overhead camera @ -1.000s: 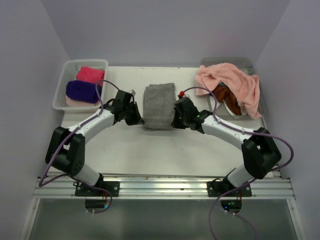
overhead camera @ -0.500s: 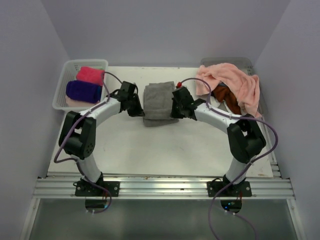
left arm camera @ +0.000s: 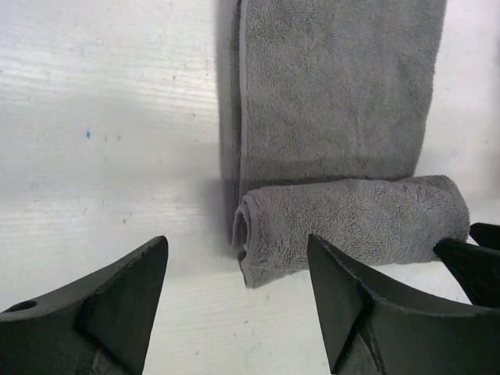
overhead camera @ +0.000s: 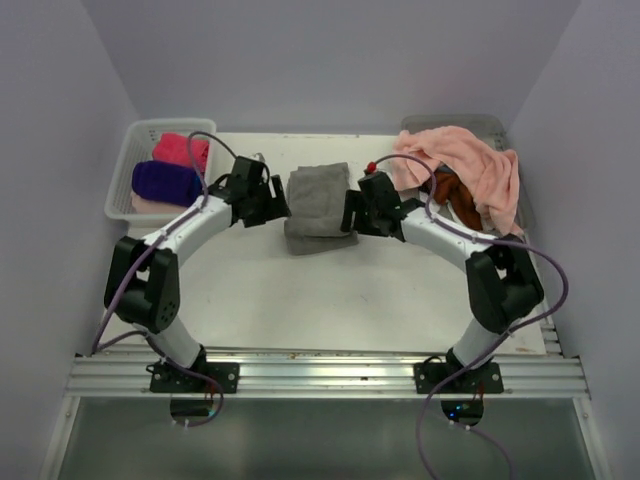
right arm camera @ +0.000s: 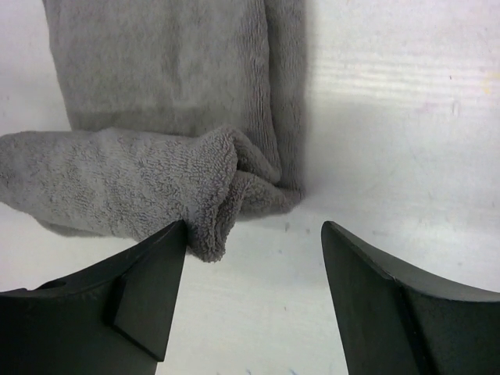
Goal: Roll the towels
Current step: Roll the towel
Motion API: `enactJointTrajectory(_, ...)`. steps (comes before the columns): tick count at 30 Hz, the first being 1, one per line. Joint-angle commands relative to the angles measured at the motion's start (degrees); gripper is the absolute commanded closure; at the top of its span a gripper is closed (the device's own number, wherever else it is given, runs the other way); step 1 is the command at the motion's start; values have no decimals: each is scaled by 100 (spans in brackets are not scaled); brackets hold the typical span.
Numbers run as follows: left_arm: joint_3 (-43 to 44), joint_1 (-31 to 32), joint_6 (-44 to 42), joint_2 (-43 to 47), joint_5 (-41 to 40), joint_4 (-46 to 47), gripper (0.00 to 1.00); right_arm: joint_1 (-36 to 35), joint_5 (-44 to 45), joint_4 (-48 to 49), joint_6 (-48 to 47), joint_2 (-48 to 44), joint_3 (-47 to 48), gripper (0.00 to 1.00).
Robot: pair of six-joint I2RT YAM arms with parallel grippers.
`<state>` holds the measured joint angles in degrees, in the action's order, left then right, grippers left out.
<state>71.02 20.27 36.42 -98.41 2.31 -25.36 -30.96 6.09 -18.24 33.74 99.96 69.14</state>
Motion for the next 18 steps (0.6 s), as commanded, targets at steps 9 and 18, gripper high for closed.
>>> enactJointTrajectory(9,-1266,319,286,747,383,638,100,-868,209,558,-140,-1050,-982,48)
enactJointTrajectory(18,-1407,346,260,612,789,752,100,-859,393,22,-16,-591,-445,63)
